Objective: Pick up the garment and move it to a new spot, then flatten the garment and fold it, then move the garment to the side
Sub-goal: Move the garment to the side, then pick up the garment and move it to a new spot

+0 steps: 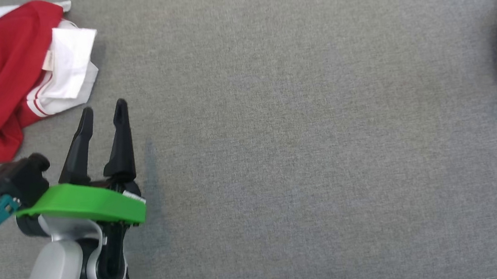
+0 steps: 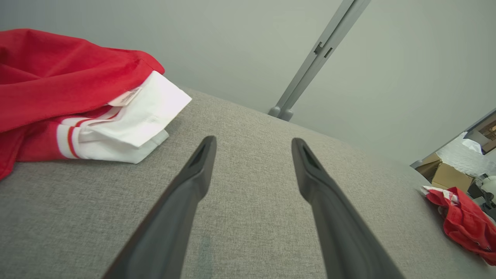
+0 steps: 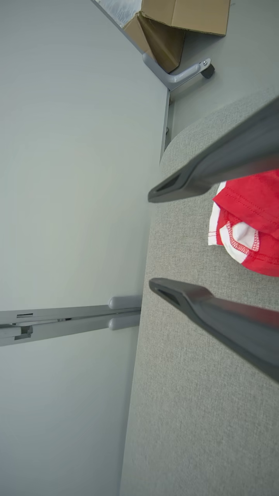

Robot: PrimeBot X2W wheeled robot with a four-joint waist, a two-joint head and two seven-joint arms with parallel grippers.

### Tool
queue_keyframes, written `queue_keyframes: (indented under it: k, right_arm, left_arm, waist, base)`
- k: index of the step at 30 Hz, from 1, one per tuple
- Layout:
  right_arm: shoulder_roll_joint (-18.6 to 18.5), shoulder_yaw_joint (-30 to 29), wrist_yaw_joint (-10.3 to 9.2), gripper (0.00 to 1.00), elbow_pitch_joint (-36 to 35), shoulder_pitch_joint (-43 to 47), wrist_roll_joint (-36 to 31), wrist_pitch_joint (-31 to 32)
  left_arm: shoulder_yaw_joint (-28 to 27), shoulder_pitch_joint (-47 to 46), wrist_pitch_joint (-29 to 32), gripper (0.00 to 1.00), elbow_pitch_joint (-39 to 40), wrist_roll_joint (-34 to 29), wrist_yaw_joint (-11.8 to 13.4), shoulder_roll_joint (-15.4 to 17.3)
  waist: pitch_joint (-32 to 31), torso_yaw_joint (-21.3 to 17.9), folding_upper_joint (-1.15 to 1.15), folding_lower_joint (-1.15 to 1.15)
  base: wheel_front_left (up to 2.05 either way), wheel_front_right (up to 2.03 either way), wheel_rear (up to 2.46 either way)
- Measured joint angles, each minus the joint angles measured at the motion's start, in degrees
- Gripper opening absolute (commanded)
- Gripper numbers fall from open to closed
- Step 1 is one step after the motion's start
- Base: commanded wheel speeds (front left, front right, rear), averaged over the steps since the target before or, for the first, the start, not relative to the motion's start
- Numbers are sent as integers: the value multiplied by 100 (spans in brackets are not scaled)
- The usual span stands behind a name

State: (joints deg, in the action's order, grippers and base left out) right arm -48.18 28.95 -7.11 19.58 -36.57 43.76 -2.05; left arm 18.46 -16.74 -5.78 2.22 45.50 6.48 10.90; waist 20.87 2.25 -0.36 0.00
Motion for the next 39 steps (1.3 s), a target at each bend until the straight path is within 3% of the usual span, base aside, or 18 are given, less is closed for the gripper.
queue_keyframes:
  k: [10,18,26,32,39]
  right_arm:
    - [949,-114,-4,100,-219,1011,-190,-1341]
    - [1707,-102,-5,100,-34,2106,-453,-1298]
    - [2050,-226,-5,100,79,2809,-918,-1294]
    - [2119,-654,-5,100,-171,2977,-1278,-1294]
    - [2239,-884,-5,100,-476,3254,-1613,-1294]
  left_arm:
    - [-276,581,-544,100,-514,-318,0,309]
    - [-218,1182,-649,100,-905,-499,-44,454]
    - [-159,1533,-698,100,-1073,-684,-51,527]
    - [-104,1614,-740,100,-1058,-745,-70,568]
    - [-20,1613,-747,100,-1059,-773,-100,459]
  waist:
    - [-712,-16,0,0]
    - [-1316,-40,0,0]
    - [-1847,-125,0,0]
    - [-2034,-242,0,0]
    - [-2082,-86,0,0]
  base:
    - [0,0,0]
    - [0,0,0]
    - [0,0,0]
    - [0,0,0]
    - [0,0,0]
